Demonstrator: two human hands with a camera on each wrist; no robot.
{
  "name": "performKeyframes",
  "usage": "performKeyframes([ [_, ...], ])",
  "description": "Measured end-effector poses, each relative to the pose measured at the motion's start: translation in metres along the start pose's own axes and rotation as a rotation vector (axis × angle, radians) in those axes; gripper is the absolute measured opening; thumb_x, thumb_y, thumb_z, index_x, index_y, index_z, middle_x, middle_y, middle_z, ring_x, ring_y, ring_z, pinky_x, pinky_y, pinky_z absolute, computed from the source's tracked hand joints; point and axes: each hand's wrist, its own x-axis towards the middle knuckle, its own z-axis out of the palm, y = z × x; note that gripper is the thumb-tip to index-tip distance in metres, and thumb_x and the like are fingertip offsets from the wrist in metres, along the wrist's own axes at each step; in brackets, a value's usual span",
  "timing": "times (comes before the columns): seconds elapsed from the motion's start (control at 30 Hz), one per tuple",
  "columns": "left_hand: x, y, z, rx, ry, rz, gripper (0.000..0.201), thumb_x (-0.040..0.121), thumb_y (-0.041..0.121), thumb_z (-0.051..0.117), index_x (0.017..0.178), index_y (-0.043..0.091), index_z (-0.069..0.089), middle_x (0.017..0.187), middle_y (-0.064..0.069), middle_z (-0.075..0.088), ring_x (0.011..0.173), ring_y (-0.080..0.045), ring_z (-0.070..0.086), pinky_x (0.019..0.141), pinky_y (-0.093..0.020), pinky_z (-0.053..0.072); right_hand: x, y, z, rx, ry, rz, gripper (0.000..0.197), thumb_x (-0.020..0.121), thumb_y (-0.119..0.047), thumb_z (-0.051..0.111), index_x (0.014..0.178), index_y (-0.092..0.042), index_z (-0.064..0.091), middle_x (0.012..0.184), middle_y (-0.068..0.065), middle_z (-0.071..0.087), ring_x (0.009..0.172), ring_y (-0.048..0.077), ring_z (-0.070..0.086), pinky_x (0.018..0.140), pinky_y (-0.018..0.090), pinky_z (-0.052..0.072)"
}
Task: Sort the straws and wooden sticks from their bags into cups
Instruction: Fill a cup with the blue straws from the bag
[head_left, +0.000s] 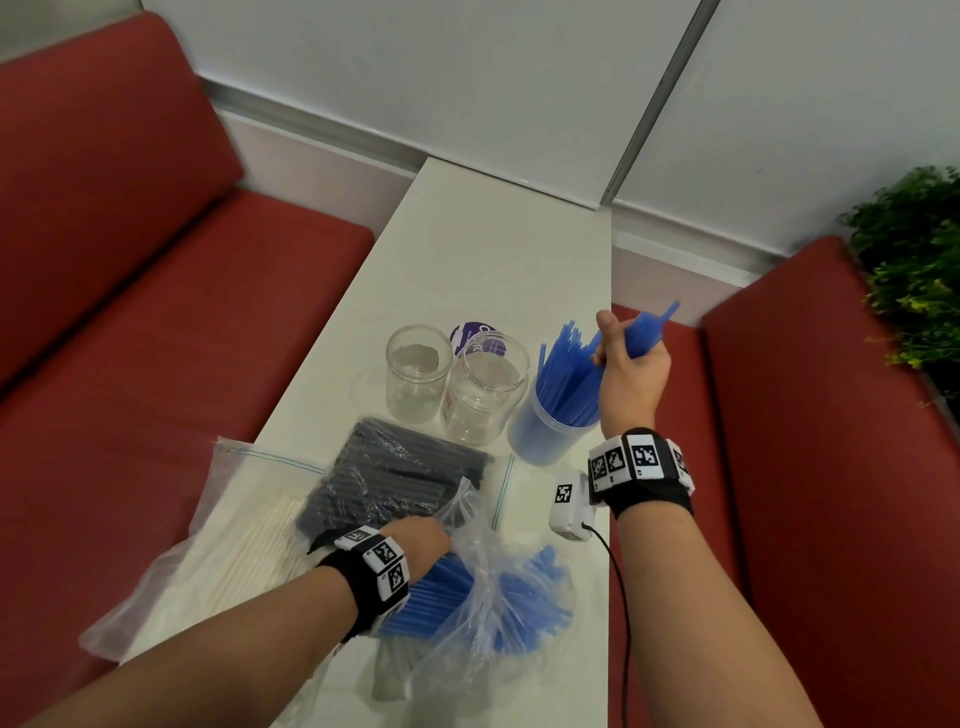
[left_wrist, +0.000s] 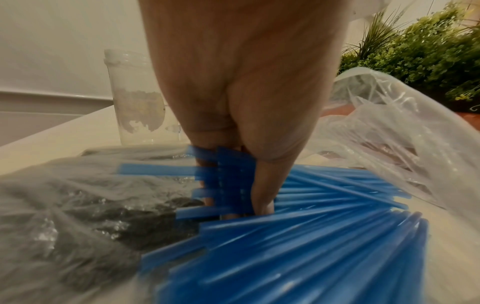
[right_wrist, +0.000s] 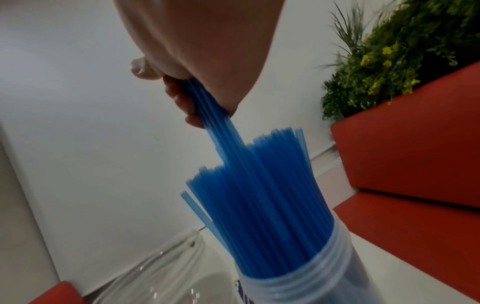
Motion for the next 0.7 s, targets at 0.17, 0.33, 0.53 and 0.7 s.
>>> performKeyframes([
  [0.17, -0.002, 0.001, -0.001, 0.013, 0.000, -0.014, 0.034, 0.103, 0.008, 0.043, 0.135, 0.005, 0.054, 0.135, -0.017, 0.056, 0.122, -0.032, 0.056, 0.104, -0.039, 0.046, 0.002, 0.009, 0.003, 0.006, -0.037, 0.022, 0.027, 0.093, -0.028, 0.078, 0.072, -0.023, 0.060, 0.062, 0.000, 0.050, 0.058, 0.013, 0.044, 0.062, 0.026, 0.045],
  [0.33, -0.004, 0.003, -0.005, 0.006, -0.032, -0.025, 0.036, 0.103, 0.009, 0.042, 0.137, 0.004, 0.052, 0.136, -0.018, 0.054, 0.123, -0.033, 0.055, 0.106, -0.040, 0.044, -0.003, 0.021, 0.004, -0.050, -0.056, 0.102, 0.033, 0.094, -0.030, 0.076, 0.081, -0.007, 0.056, 0.061, 0.004, 0.050, 0.056, 0.014, 0.044, 0.060, 0.024, 0.044],
  [0.53, -0.002, 0.001, -0.001, 0.013, -0.030, -0.021, 0.036, 0.103, 0.008, 0.043, 0.137, 0.005, 0.053, 0.135, -0.018, 0.055, 0.122, -0.033, 0.056, 0.104, -0.039, 0.046, 0.002, 0.010, 0.000, -0.068, -0.086, 0.099, 0.031, 0.093, -0.031, 0.076, 0.073, -0.019, 0.056, 0.059, 0.002, 0.054, 0.057, 0.015, 0.050, 0.070, 0.033, 0.050],
  [0.7, -0.002, -0.002, 0.007, 0.008, -0.037, -0.017, 0.033, 0.100, 0.004, 0.046, 0.130, 0.002, 0.057, 0.130, -0.019, 0.058, 0.117, -0.034, 0.059, 0.100, -0.040, 0.048, 0.002, 0.000, -0.003, -0.131, -0.179, 0.125, 0.037, 0.095, -0.035, 0.074, 0.067, -0.020, 0.054, 0.058, 0.001, 0.056, 0.057, 0.017, 0.052, 0.066, 0.030, 0.050],
])
